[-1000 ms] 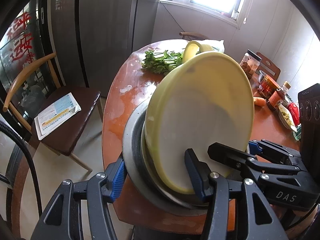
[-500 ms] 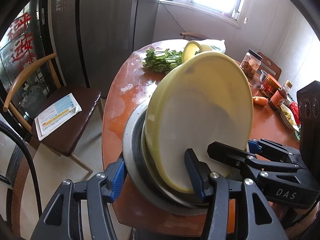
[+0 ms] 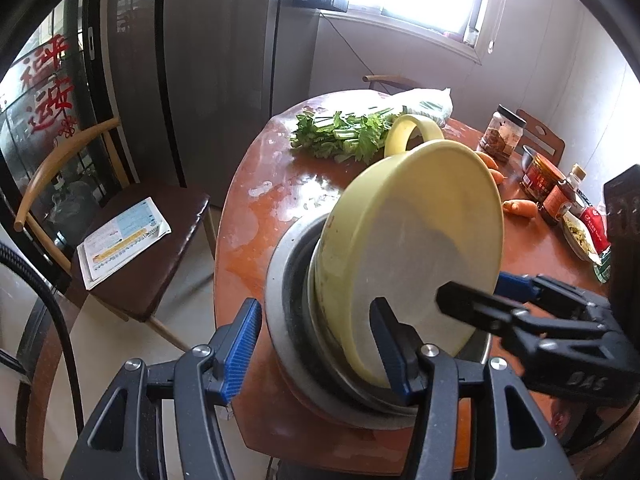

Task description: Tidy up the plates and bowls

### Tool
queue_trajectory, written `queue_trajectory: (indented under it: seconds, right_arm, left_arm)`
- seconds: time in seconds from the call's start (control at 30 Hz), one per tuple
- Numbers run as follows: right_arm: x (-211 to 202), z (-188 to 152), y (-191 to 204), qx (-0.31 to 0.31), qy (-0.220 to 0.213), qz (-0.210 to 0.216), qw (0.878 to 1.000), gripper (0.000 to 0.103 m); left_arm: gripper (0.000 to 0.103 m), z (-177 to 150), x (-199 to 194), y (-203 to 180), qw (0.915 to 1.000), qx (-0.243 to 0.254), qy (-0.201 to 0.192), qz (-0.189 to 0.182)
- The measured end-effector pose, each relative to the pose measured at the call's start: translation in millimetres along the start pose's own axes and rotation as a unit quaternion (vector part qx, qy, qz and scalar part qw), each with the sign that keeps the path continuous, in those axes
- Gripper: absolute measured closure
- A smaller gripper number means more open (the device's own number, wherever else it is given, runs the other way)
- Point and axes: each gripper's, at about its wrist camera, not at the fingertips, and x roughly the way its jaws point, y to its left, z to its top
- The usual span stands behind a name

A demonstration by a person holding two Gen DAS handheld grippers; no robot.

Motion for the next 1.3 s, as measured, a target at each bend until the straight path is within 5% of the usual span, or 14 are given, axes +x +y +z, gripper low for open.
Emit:
queue_trajectory:
  seconds: [0.47, 0.73, 0.97, 1.3]
  right_arm:
    - [-36.9, -7.5, 7.4, -0.029, -0.031, -0.017, 0.999, 0.029]
    - [-45.0, -29.0, 4.8, -0.037, -0.024, -0.025, 0.999, 0.027]
    - [-41.0, -36.2, 1.1, -0.036, -0.014, -0.032, 0.999, 0.027]
    - [-18.1, -47.2, 2.0, -0.055, 0.022, -0.027, 0.998, 0.026]
  left_arm:
    - [0.029, -11.8, -47.9, 20.6, 0.9987, -0.027, -0.041, 0.014]
    - [0.025, -34.1, -49.6, 83.8, 0.9961, -0.08, -0.02, 0.032]
    - [0.025, -22.1, -35.6, 101.0, 0.9915, -0.112, -0.005, -0.066]
    - [0.028, 7.3, 19.5, 91.9, 0.9845, -0.107, 0.06, -0.126]
